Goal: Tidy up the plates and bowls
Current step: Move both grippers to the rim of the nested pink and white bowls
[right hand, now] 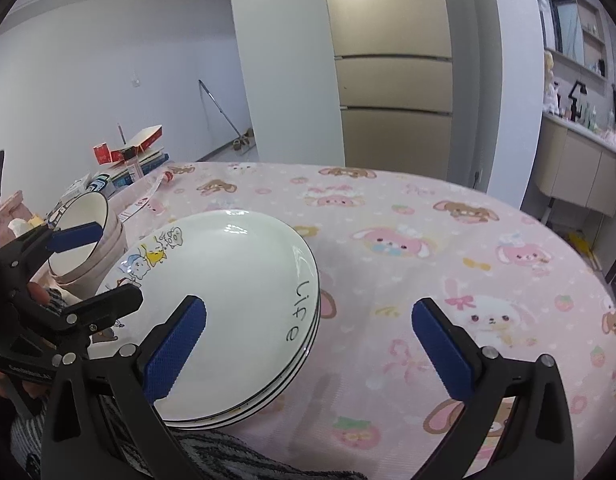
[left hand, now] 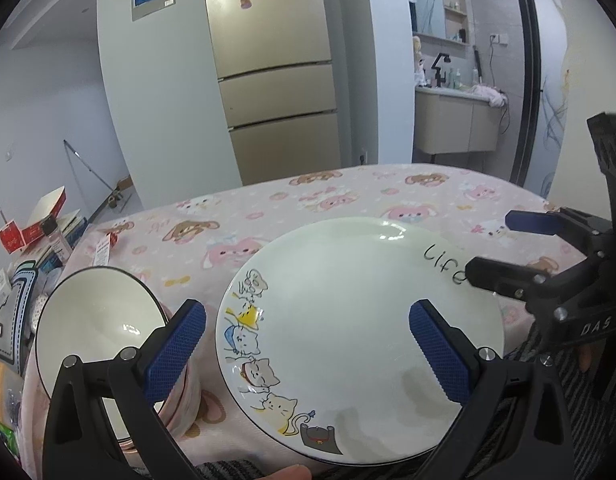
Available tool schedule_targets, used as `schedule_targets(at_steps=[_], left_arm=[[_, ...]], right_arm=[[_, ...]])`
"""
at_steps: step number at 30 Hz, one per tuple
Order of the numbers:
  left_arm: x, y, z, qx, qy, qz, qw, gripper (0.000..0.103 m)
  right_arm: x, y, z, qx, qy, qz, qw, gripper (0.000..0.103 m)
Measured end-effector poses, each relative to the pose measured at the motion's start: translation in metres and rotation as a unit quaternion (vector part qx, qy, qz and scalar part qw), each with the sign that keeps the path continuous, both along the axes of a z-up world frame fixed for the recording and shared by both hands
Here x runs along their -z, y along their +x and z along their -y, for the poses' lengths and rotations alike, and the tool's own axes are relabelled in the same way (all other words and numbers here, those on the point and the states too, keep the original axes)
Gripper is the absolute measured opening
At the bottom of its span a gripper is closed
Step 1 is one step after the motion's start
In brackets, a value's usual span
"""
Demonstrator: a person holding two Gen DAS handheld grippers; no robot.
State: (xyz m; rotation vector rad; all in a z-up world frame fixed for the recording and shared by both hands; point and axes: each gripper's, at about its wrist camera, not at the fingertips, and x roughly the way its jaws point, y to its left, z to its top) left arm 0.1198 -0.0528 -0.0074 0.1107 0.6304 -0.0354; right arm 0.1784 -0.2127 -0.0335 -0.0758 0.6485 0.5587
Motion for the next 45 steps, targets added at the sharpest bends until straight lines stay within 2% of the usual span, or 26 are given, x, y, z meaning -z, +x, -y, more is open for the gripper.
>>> schedule_targets(at_steps=[11,14,18,22,25,28,32,34,38,45], left_arm=[[-0.014,-0.01,-0.003,0.008,-0.017,0.035,0.9992,0.103],[-0.022,-0.017,-0.007,0.026,-0.034,0.044,0.9981,0.103],[-0.039,-0.027,-0.022,0.02,-0.058,0.07,0.9957,0.103],[-0.061,-0.042,-0.046,0.01,-0.09,0.099,0.991,0.103],[-0.077,-0.055,-0.066,0.0,-0.103,0.122,0.9872,0.103],[-0.091,-0.066,-0.089,-0.021,-0.11,0.141,0.9837,0.103],[-0.096,-0.068,-0.119,-0.061,-0.109,0.139,0.9823,0.103],[-0.093,-0.065,-0.137,-0.082,-0.123,0.13,0.9805,0.103],[-0.079,-0.061,-0.166,-0.113,-0.15,0.109,0.9761,0.103],[-0.056,-0.051,-0.189,-0.145,-0.165,0.08,0.9722,0.103]], right_arm=[[-0.007,-0.012,-0.007,-0.009,-0.019,0.039,0.999,0.103],[-0.013,-0.015,-0.006,-0.004,-0.018,0.061,0.998,0.103],[-0.029,-0.026,-0.01,0.01,-0.042,0.114,0.993,0.103],[-0.047,-0.034,-0.024,-0.012,-0.047,0.134,0.99,0.103],[-0.061,-0.034,-0.039,-0.043,-0.038,0.122,0.991,0.103],[-0.068,-0.029,-0.068,-0.08,-0.06,0.09,0.991,0.103],[-0.084,-0.027,-0.108,-0.138,-0.048,0.07,0.987,0.103],[-0.094,-0.027,-0.127,-0.161,-0.037,0.065,0.984,0.103],[-0.109,-0.023,-0.164,-0.181,-0.038,0.086,0.979,0.103],[-0.109,-0.001,-0.205,-0.202,-0.026,0.055,0.978,0.103]])
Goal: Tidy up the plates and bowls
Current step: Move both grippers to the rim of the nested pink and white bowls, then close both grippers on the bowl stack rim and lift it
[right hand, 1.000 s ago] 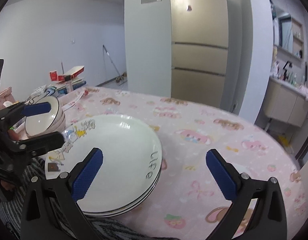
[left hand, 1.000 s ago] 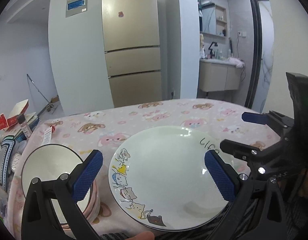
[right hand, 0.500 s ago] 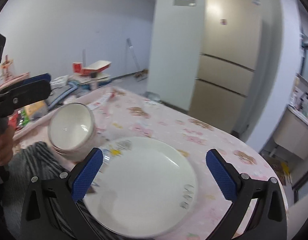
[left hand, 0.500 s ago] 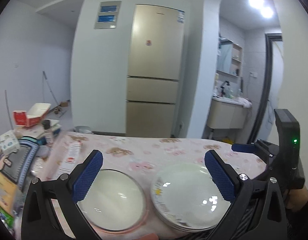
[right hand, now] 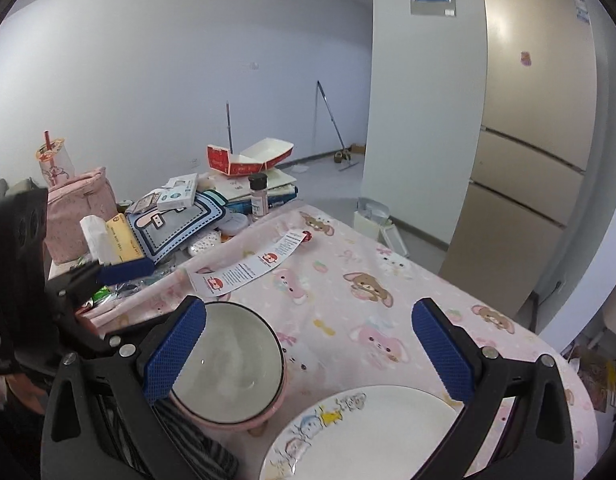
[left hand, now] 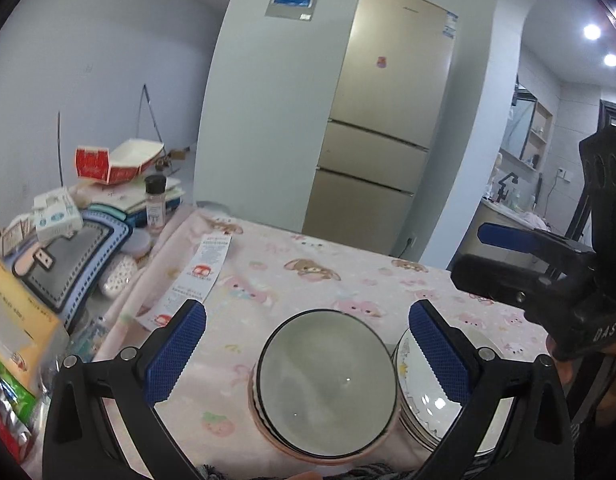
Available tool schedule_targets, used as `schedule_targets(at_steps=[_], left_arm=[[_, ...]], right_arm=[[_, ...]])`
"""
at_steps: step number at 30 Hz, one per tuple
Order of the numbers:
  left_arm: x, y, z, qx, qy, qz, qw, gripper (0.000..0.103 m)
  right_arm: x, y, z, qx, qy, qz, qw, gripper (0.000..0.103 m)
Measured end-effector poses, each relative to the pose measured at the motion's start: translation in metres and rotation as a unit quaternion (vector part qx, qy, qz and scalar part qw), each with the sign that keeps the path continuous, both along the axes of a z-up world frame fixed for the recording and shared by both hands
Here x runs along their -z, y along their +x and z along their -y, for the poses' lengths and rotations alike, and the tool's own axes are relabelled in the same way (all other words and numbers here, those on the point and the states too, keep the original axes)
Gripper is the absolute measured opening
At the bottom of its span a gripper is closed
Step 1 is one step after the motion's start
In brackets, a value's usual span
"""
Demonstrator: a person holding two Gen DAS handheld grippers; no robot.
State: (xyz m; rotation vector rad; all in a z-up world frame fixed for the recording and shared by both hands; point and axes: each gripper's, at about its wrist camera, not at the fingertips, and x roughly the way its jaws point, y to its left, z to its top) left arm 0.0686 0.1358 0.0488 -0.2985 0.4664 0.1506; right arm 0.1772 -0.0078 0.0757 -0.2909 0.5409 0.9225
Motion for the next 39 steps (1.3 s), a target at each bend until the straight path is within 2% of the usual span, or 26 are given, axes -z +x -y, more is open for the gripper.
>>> schedule_targets(at_steps=[6,12,18,21,24,26,30,32,34,39], left_arm=[[0.016,0.005,-0.005,-0.006,-0.007,-0.016,0.9998,0.103],[0.039,0.014,-0.011,-0.011,-0.034,-0.055,0.9979,0.103],[0.06,0.025,-0.019,0.009,-0.096,-0.092,0.9911,0.103],[0.067,0.029,-0.016,0.013,-0.099,-0.108,0.9891,0.103],[0.073,0.032,-0.013,0.02,-0.102,-0.118,0.9876,0.103],[0.077,0.034,-0.01,0.023,-0.108,-0.123,0.9862,0.103],[0.078,0.034,-0.008,0.023,-0.109,-0.122,0.9862,0.103],[0.08,0.035,-0.01,0.021,-0.115,-0.124,0.9853,0.099],[0.085,0.038,-0.011,0.019,-0.123,-0.14,0.9823,0.085],[0.095,0.043,-0.012,0.01,-0.136,-0.162,0.9773,0.065]], right_arm=[[0.015,0.006,-0.001,-0.007,0.009,-0.022,1.0,0.103],[0.05,0.025,0.005,-0.011,-0.013,-0.073,0.997,0.103],[0.075,0.034,-0.001,-0.019,-0.034,-0.107,0.994,0.103],[0.089,0.035,-0.007,-0.019,-0.057,-0.112,0.992,0.101],[0.1,0.035,-0.011,-0.021,-0.071,-0.118,0.99,0.087],[0.106,0.034,-0.016,-0.024,-0.085,-0.114,0.989,0.074],[0.112,0.03,-0.022,-0.042,-0.093,-0.118,0.988,0.065],[0.112,0.027,-0.023,-0.049,-0.096,-0.116,0.987,0.059],[0.114,0.027,-0.025,-0.053,-0.097,-0.121,0.986,0.056],[0.118,0.026,-0.032,-0.065,-0.11,-0.125,0.984,0.054]])
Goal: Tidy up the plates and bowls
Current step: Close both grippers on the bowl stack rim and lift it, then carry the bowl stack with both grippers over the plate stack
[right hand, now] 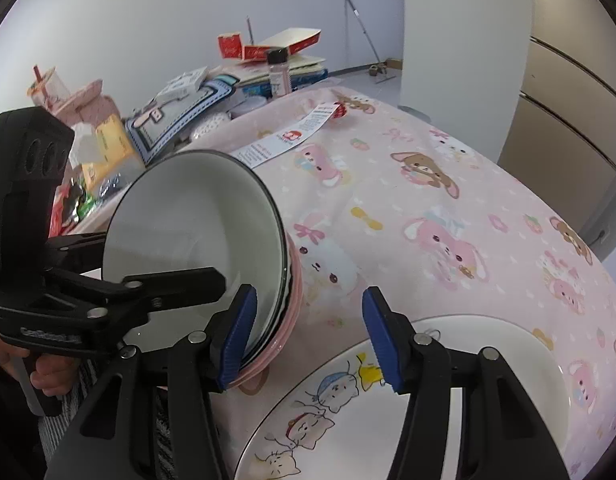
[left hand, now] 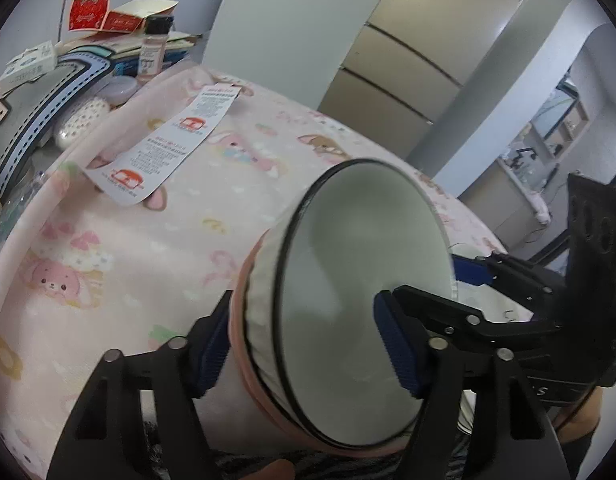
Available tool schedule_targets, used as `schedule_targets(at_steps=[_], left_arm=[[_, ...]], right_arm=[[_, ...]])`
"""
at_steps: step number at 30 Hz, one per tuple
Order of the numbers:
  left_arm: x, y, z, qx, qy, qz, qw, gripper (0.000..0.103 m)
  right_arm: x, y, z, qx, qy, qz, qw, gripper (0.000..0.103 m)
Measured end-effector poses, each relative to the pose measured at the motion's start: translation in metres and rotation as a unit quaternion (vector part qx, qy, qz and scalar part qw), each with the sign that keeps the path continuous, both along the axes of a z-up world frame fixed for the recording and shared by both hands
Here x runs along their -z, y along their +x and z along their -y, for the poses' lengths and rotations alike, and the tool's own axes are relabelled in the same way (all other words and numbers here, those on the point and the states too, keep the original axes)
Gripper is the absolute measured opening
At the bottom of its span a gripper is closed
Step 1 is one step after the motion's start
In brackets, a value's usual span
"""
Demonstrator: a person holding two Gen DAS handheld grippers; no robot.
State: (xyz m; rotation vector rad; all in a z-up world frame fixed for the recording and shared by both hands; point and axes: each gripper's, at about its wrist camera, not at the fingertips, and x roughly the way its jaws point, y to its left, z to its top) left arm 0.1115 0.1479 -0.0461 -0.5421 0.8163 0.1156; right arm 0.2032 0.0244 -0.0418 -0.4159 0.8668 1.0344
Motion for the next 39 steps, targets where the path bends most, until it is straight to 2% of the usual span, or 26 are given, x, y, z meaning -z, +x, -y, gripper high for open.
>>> schedule_targets(at_steps=[3,8,9,12,14,21,25,28,34,39], left_arm=[[0.006,0.002,-0.001,-0.01,0.0,-0.011,0.9999,0.056],[0.01,-0.001,-0.008,-0.018,-0.025,0.004,0.9995,0.053],[0.011,-0.002,-0.01,-0.018,-0.028,0.006,0.9994,0.053],[0.012,-0.004,-0.012,-0.021,-0.037,0.011,0.999,0.052],[0.012,-0.005,-0.014,-0.024,-0.044,0.014,0.9986,0.051],[0.013,-0.008,-0.021,-0.033,-0.068,0.024,0.9969,0.048],[0.014,-0.01,-0.026,-0.044,-0.09,0.03,0.9945,0.046],[0.012,-0.012,-0.026,-0.049,-0.084,0.038,0.9945,0.044],[0.004,-0.018,-0.031,-0.053,-0.095,0.076,0.9911,0.042],[0.001,-0.015,-0.026,-0.04,-0.083,0.081,0.9925,0.042]], right_arm=[[0.005,0.005,-0.009,-0.012,-0.014,-0.021,1.0,0.054],[0.013,0.017,-0.028,-0.047,-0.05,-0.078,0.995,0.054],[0.013,0.017,-0.032,-0.052,-0.058,-0.081,0.994,0.052],[0.012,0.013,-0.039,-0.073,-0.069,-0.097,0.99,0.038],[0.012,0.01,-0.041,-0.073,-0.07,-0.1,0.99,0.038],[0.019,0.018,-0.031,-0.049,-0.026,-0.15,0.987,0.037],[0.02,0.018,-0.021,-0.012,0.011,-0.156,0.988,0.031],[0.02,0.022,-0.011,0.012,0.042,-0.178,0.983,0.026],[0.019,0.026,0.005,0.052,0.095,-0.213,0.971,0.026],[0.02,0.024,0.015,0.074,0.118,-0.219,0.966,0.026]])
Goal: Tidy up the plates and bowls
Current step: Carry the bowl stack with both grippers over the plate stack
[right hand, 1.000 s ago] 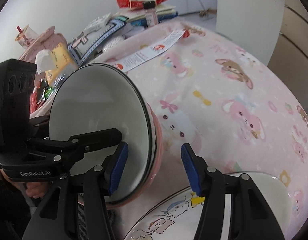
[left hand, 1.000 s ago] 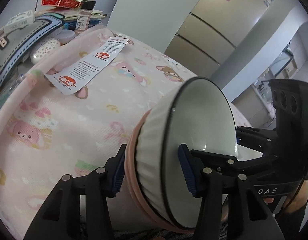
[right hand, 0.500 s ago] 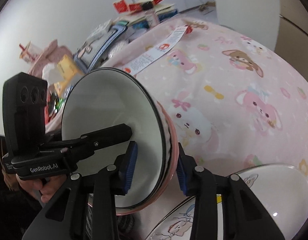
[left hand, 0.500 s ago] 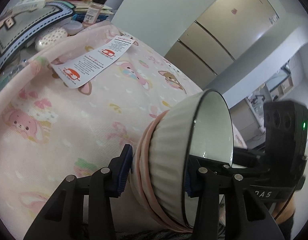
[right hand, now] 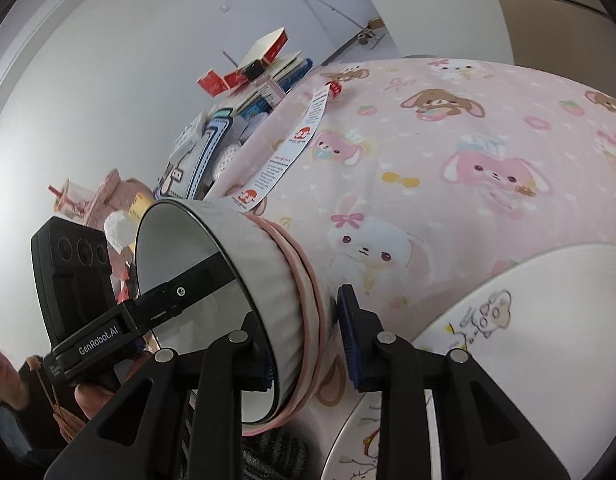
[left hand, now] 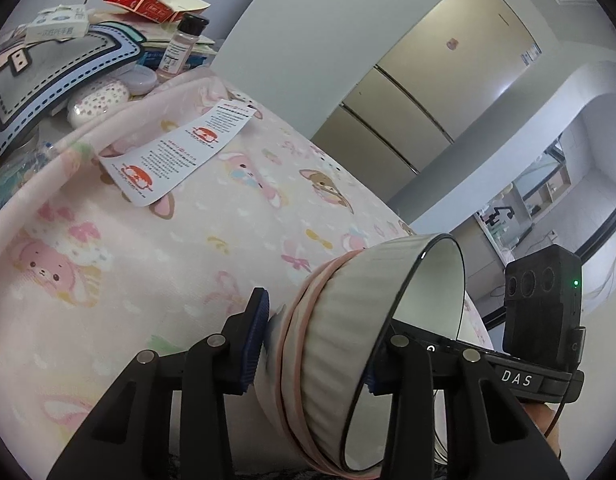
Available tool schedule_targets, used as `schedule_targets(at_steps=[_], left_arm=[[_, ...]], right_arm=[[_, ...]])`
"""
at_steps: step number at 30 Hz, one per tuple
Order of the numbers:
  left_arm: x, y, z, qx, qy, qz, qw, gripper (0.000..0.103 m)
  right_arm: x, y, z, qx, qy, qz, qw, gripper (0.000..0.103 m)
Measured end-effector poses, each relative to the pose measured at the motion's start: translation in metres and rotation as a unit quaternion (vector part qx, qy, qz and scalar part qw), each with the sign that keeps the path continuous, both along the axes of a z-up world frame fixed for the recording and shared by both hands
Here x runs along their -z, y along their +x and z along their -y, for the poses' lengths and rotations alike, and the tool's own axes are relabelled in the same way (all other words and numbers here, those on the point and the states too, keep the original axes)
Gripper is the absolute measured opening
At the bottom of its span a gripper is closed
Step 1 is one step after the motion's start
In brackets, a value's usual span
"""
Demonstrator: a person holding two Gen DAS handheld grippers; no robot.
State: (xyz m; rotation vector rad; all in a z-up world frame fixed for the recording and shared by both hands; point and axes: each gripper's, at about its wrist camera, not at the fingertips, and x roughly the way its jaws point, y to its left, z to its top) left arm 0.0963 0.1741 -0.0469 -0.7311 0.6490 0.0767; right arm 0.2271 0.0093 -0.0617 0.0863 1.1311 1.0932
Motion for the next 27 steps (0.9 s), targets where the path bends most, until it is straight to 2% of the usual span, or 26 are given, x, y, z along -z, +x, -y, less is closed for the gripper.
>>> schedule_targets(at_steps=[4,8,14,18,19,21,23,27], left_arm=[[-0.004,0.0,0.004,0.008,0.006,0.01,0.9999,0.041],[-0.014,-0.003,0.011,0.014,0.035,0.025,0.999,0.04],[-0.032,-0.011,0.017,0.021,0.056,0.06,0.9964,0.039],[-0.038,-0.013,0.024,0.031,0.055,0.07,0.9956,0.038],[-0.041,-0.013,0.029,0.035,0.064,0.07,0.9948,0.038],[-0.048,-0.013,0.044,0.044,0.082,0.069,0.9932,0.037],[-0.053,-0.01,0.054,0.057,0.078,0.069,0.9929,0.036],[-0.068,0.0,0.085,0.086,0.085,0.074,0.9899,0.034]], right_arm=[[0.001,0.0,0.011,0.024,0.024,-0.007,0.999,0.026],[-0.006,-0.003,0.017,0.04,0.044,0.001,0.998,0.026],[-0.027,-0.012,0.027,0.053,0.064,0.028,0.996,0.026],[-0.039,-0.017,0.036,0.059,0.065,0.045,0.995,0.026],[-0.043,-0.019,0.039,0.061,0.064,0.049,0.995,0.026],[-0.052,-0.023,0.051,0.069,0.07,0.058,0.993,0.026],[-0.058,-0.024,0.066,0.08,0.074,0.065,0.992,0.027],[-0.061,-0.019,0.106,0.111,0.095,0.046,0.988,0.027]])
